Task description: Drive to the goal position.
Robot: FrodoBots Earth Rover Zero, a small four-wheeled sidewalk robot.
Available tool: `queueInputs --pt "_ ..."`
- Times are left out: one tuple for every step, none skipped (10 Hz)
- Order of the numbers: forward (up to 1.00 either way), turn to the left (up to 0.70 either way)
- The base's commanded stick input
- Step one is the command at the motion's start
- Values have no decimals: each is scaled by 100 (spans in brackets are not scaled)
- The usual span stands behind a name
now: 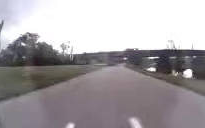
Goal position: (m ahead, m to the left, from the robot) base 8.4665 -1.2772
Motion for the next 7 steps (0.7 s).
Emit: queueInputs --pt "70 0" --pt "70 0" --pt "70 0" --pt "70 0" --pt "70 0" --pt "70 0" --pt "70 0"
